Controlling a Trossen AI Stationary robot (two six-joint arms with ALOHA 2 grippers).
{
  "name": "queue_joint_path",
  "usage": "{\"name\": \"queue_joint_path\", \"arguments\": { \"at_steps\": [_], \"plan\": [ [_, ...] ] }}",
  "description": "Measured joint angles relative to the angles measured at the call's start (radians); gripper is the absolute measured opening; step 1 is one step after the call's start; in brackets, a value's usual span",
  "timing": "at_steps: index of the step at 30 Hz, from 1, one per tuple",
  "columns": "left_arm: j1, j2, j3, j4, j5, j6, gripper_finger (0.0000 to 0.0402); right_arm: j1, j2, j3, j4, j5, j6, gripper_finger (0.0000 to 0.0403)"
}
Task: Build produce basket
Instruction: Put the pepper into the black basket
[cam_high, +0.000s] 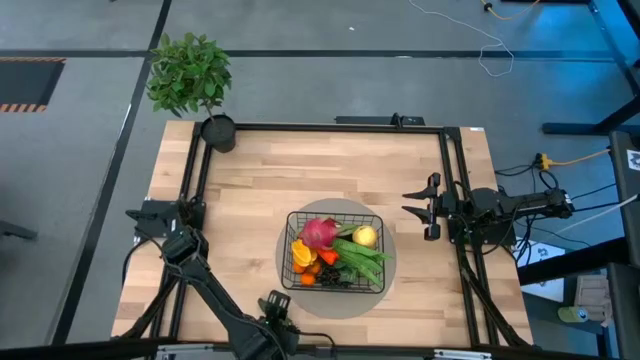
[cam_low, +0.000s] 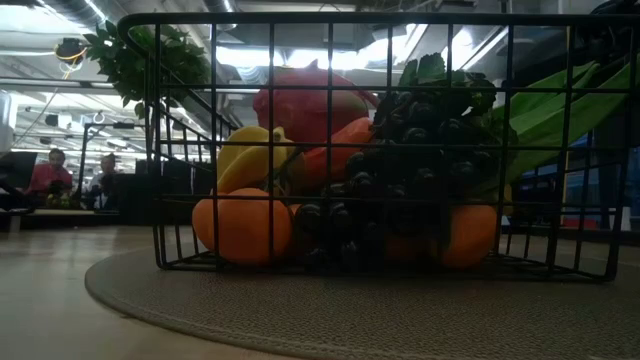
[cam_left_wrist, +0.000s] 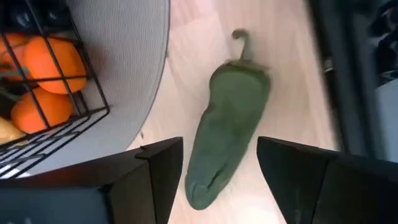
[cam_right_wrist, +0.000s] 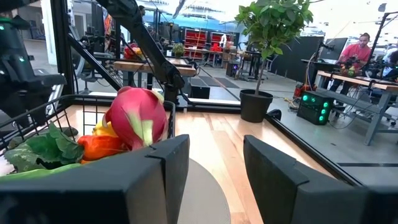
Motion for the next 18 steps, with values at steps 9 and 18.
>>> {"name": "queue_joint_path", "arguments": {
  "at_steps": [9, 18],
  "plan": [
    [0.000, 0.000, -0.101, 0.113, 0.000, -0.002, 0.0216, 0.000, 0.000, 0.000, -0.001, 0.000, 0.000, 0.0155],
    [0.001, -0.008, -0.193, 0.244, -0.004, -0.004, 0.0216, 0.000, 0.000, 0.000, -0.002, 0.000, 0.000, 0.0155]
  ]
}}
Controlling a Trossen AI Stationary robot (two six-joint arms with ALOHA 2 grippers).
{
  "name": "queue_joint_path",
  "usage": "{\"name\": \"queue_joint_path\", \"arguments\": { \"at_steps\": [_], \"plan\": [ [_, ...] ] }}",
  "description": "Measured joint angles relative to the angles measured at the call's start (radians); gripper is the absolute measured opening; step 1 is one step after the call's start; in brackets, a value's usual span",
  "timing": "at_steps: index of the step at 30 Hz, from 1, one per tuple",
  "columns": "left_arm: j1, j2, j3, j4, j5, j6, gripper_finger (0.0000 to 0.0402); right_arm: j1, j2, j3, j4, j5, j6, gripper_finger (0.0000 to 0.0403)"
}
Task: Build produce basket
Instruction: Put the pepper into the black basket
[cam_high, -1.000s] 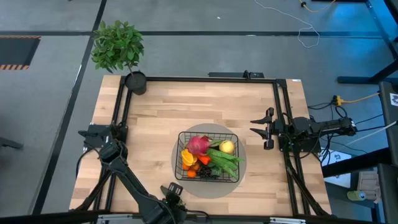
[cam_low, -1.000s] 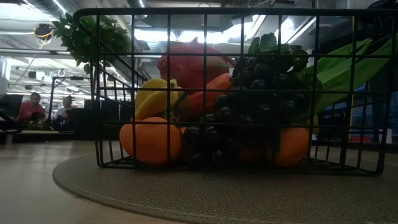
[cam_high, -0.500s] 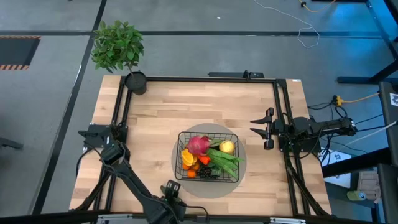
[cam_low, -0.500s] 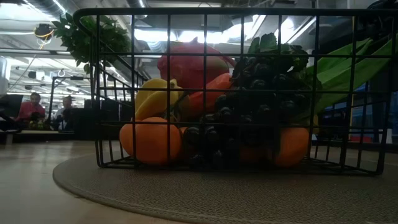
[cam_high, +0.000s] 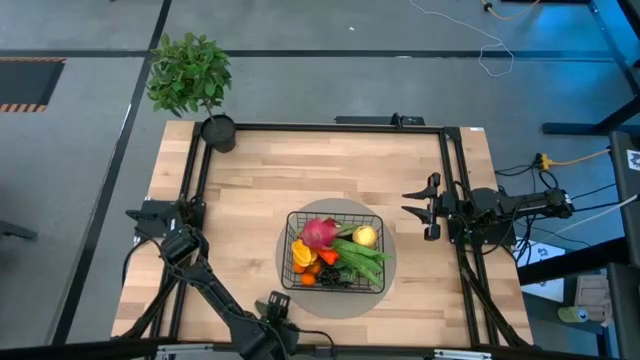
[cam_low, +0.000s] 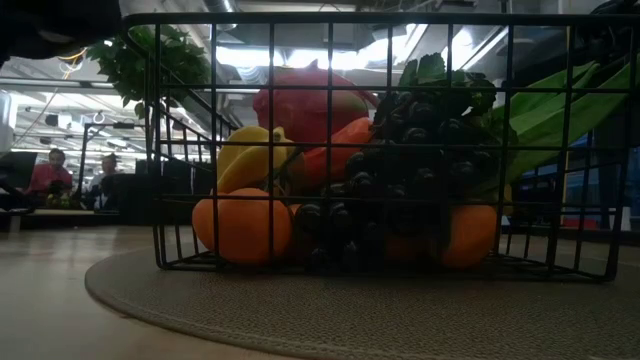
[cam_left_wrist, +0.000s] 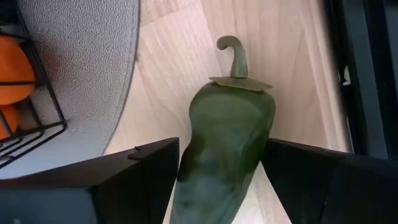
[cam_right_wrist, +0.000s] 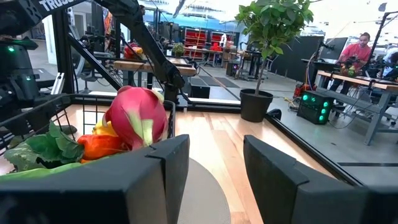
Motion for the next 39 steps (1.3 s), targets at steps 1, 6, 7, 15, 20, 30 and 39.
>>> {"name": "queue_joint_path", "arguments": {
  "at_steps": [1, 6, 7, 15, 20, 30, 39],
  "plan": [
    [0.000, -0.001, -0.003, 0.009, 0.000, -0.011, 0.0214, 0.000, 0.000, 0.000, 0.000, 0.000, 0.000, 0.0155],
    [0.001, -0.002, -0.004, 0.016, 0.006, -0.131, 0.0185, 0.000, 0.000, 0.000, 0.000, 0.000, 0.000, 0.0155],
    [0.001, -0.006, -0.005, 0.015, 0.011, -0.144, 0.0173, 0.000, 0.000, 0.000, 0.000, 0.000, 0.000, 0.0155],
    [-0.003, -0.011, 0.081, -0.092, 0.012, -0.235, 0.0093, 0.000, 0.000, 0.000, 0.000, 0.000, 0.000, 0.0155],
    [-0.005, -0.013, 0.254, -0.237, 0.012, -0.264, 0.0093, 0.000, 0.000, 0.000, 0.000, 0.000, 0.000, 0.0155],
    [0.047, -0.058, 0.528, -0.274, -0.210, 0.035, 0.0092, 0.000, 0.000, 0.000, 0.001, 0.000, 0.000, 0.0155],
    [0.291, -0.100, 0.546, -0.282, -0.080, 0.123, 0.0092, 0.000, 0.000, 0.000, 0.003, 0.000, 0.000, 0.0155]
  ]
}}
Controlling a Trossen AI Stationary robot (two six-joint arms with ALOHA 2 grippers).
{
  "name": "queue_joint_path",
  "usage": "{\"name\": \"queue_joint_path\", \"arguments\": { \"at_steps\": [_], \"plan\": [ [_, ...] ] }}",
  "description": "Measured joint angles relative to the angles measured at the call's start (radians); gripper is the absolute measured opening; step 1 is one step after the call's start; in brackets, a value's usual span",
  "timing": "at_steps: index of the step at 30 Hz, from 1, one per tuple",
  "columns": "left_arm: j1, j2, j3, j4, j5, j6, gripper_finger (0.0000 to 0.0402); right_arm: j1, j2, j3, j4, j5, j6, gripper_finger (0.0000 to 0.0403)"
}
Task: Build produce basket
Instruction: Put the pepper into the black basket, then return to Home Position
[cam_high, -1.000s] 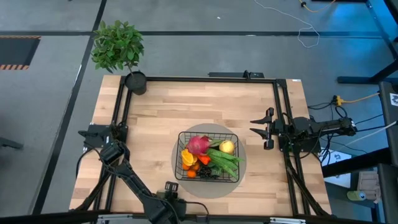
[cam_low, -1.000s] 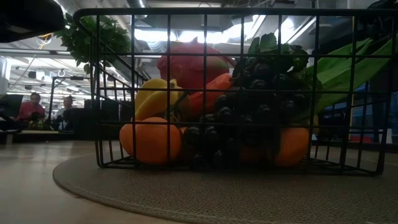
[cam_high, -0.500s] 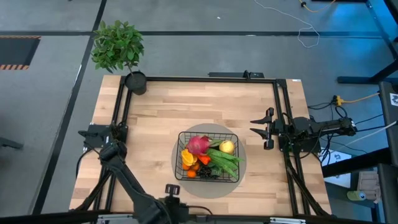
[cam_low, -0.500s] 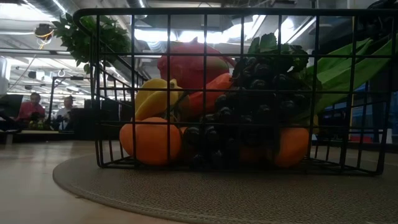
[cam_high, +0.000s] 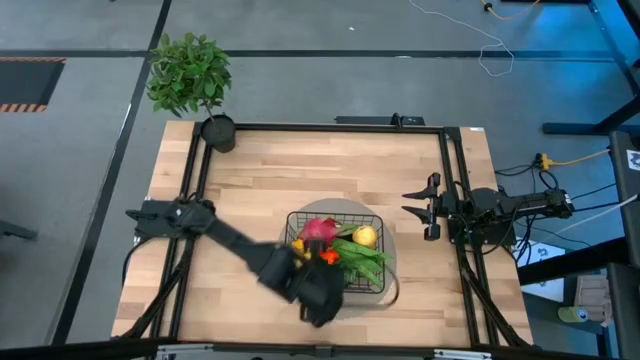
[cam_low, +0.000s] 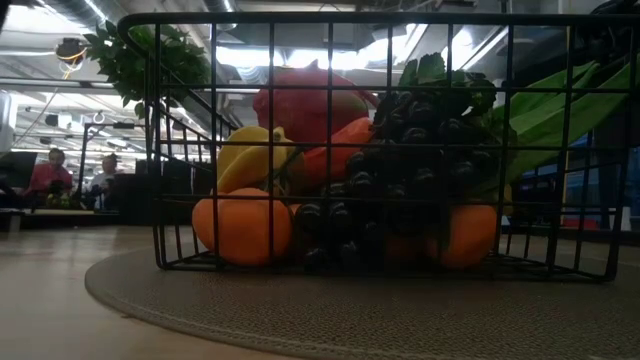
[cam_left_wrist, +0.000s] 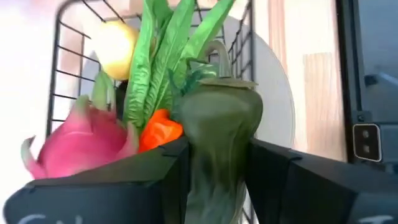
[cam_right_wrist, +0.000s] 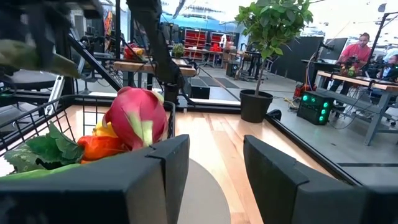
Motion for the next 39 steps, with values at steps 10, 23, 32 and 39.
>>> {"name": "queue_joint_path", "arguments": {
  "at_steps": [10, 23, 32, 39],
  "plan": [
    [0.117, 0.008, -0.071, -0.002, 0.126, 0.007, 0.0139, 0.000, 0.000, 0.000, 0.000, 0.000, 0.000, 0.0155],
    [0.109, 0.008, -0.072, -0.061, 0.141, 0.065, 0.0187, 0.000, 0.000, 0.000, 0.000, 0.000, 0.000, 0.0155],
    [0.067, -0.043, -0.090, -0.310, 0.049, -0.079, 0.0189, 0.000, 0.000, 0.000, 0.000, 0.000, 0.000, 0.0155],
    [-0.012, -0.258, -0.128, -0.304, -0.006, -0.057, 0.0190, 0.000, 0.001, 0.000, -0.004, 0.002, 0.000, 0.0155]
  ]
}}
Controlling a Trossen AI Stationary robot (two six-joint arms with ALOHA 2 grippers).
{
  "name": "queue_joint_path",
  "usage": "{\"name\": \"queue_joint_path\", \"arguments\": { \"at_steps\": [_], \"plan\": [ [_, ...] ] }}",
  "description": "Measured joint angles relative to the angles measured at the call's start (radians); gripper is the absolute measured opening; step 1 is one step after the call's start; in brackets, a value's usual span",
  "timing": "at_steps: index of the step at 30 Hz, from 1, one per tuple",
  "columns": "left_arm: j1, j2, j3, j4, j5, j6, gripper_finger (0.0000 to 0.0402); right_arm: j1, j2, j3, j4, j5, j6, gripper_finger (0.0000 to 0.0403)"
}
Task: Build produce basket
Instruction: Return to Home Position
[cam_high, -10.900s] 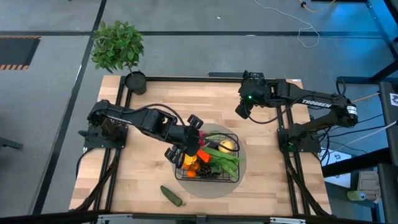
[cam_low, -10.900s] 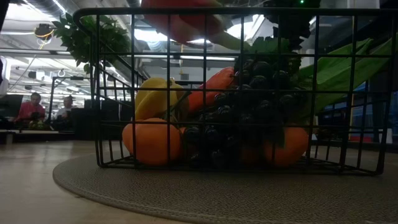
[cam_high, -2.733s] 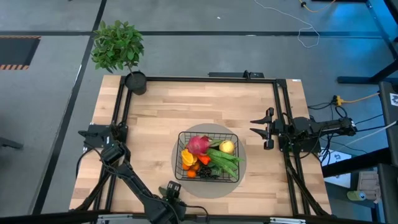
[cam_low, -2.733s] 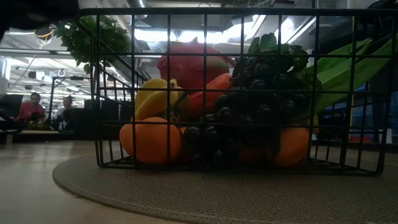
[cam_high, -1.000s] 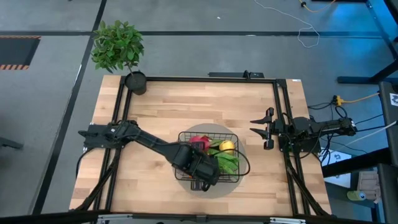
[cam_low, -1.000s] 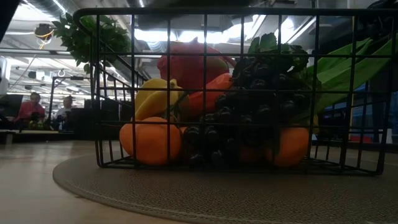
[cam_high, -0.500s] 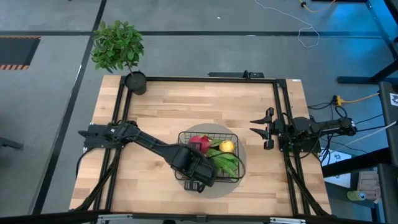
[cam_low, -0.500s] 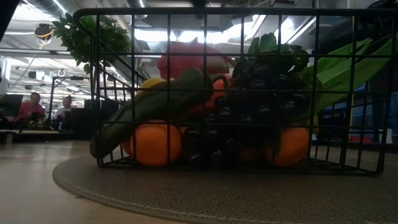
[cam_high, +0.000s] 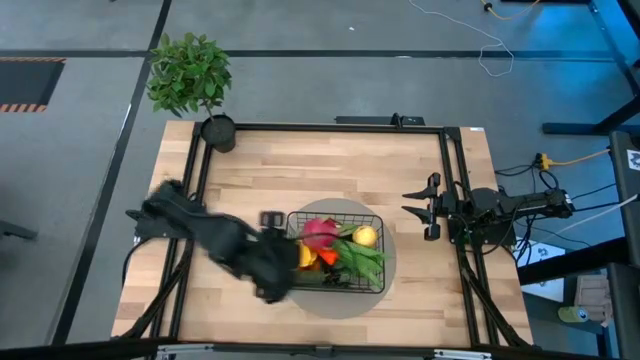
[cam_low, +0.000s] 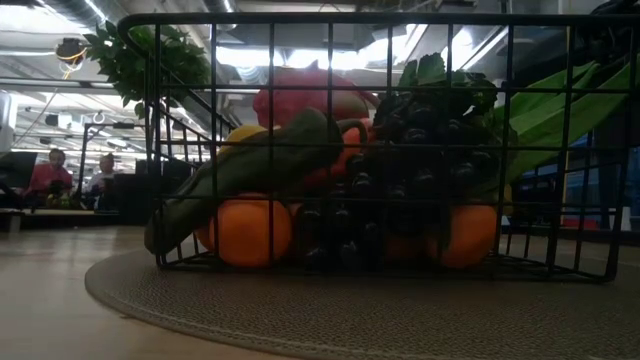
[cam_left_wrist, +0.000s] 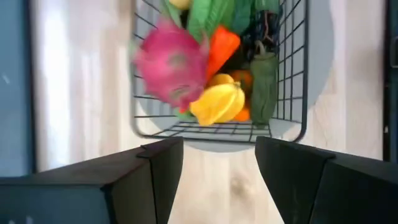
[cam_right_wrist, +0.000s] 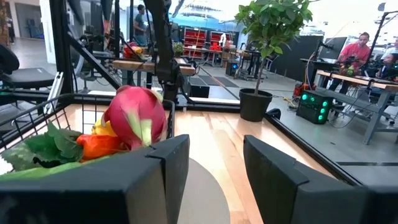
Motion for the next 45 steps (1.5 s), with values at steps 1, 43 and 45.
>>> {"name": "queue_joint_path", "arguments": {
  "at_steps": [1, 43, 45],
  "plan": [
    [-0.012, -0.040, -0.016, -0.006, -0.029, -0.008, 0.0190, 0.000, 0.000, 0.000, 0.002, 0.003, 0.000, 0.0155],
    [0.416, -1.543, -2.070, 1.758, 0.293, 0.408, 0.0190, 0.000, 0.000, 0.000, 0.000, 0.006, 0.000, 0.0155],
    [0.426, -1.583, -2.074, 1.717, 0.278, 0.412, 0.0190, 0.000, 0.000, 0.000, 0.001, 0.006, 0.000, 0.0155]
  ]
}}
